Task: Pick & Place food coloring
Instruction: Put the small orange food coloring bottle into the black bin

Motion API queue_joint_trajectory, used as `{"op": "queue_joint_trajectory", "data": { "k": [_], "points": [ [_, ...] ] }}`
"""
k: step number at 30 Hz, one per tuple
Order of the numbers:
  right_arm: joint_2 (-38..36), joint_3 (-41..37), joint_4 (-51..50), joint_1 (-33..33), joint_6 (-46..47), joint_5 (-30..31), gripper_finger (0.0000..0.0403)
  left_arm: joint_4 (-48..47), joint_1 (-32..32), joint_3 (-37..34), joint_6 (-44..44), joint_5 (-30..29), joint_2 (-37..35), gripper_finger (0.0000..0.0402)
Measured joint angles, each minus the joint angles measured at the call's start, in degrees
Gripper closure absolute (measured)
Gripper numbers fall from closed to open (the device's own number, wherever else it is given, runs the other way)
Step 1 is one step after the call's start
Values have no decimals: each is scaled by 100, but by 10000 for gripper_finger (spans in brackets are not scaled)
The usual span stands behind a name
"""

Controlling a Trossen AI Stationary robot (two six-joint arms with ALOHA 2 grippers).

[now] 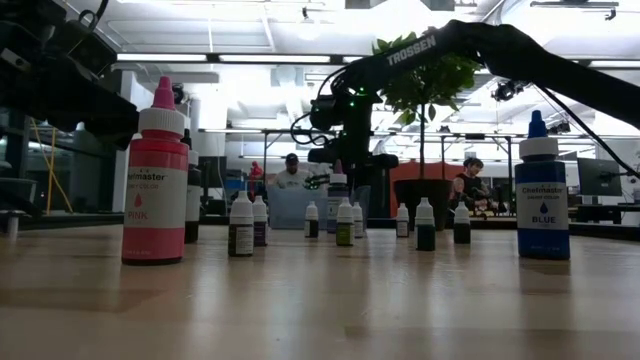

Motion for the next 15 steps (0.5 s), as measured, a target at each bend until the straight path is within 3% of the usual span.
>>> {"op": "queue_joint_trajectory", "data": {
  "k": [15],
  "points": [
    [-4, 0, 0, 0, -28, -86, 317, 0, 0, 0, 0, 0, 0, 238]
  ]
}}
